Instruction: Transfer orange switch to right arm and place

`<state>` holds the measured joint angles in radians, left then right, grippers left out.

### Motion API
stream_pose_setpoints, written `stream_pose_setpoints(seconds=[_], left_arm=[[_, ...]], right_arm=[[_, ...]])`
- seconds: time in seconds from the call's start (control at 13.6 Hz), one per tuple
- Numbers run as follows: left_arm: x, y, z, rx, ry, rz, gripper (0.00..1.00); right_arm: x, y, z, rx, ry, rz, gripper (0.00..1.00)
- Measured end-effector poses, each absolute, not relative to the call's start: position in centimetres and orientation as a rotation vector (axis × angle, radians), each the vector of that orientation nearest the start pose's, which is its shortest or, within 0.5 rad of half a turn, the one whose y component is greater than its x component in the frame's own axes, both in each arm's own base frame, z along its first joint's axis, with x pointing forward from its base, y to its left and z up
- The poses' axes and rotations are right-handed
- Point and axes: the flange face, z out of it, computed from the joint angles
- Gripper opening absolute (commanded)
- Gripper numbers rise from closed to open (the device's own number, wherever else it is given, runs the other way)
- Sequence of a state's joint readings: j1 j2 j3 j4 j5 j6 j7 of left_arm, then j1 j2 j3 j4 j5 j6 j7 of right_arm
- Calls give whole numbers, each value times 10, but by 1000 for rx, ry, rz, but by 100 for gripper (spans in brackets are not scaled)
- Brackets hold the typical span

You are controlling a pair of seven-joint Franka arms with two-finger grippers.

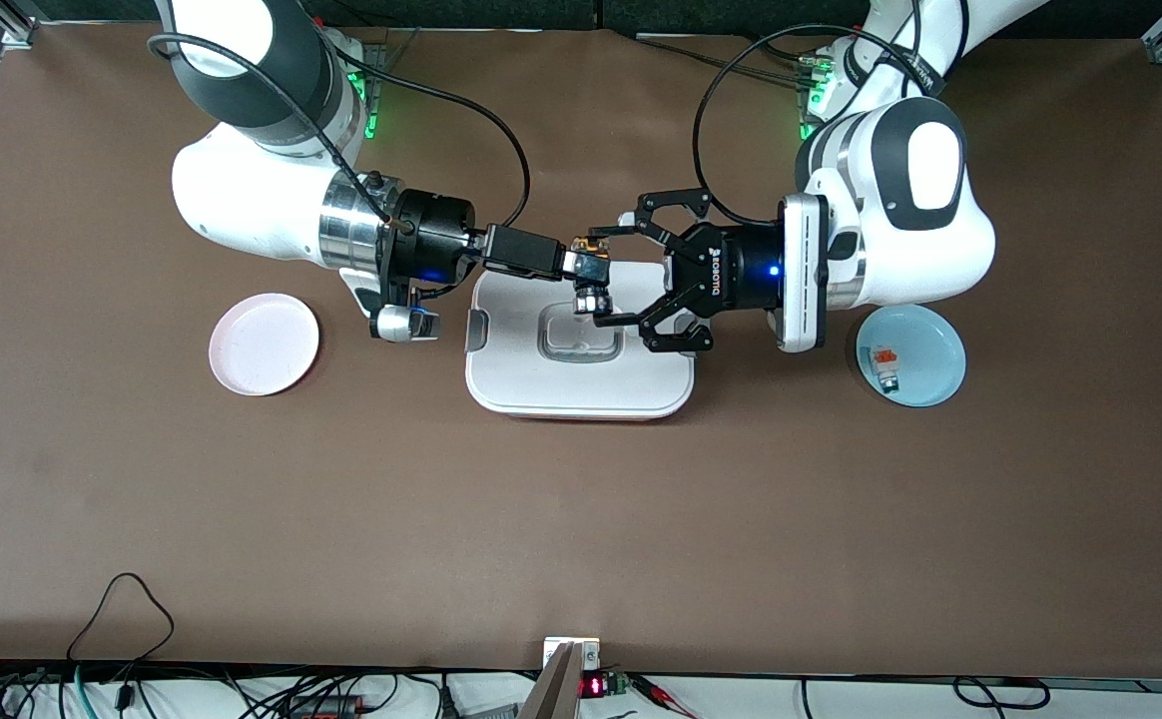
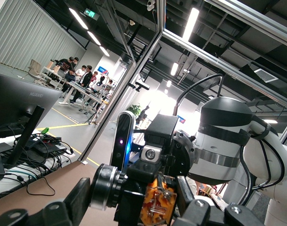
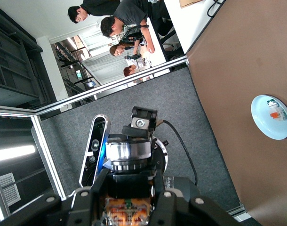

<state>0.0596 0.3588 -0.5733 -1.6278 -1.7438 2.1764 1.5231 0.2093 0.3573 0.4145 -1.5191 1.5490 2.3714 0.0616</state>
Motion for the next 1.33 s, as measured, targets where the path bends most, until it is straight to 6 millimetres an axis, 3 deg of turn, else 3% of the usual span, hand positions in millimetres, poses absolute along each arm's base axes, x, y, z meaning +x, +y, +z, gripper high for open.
stream_pose_setpoints(seconds=[0.59,0.81,0.88,1.33], left_arm=[[608,-323,513,1407,-666,932,3],[608,-324,513,1400,-650,932,47],[608,-324,513,1395,-642,935,99],[611,-320,516,1382,-609,946,99]], right_arm=[[592,383,541,-1637,411,128,33],[592,383,543,-1635,409,125,33],[593,383,544,-1634,409,124,33],[591,385,544,-1639,390,111,33]])
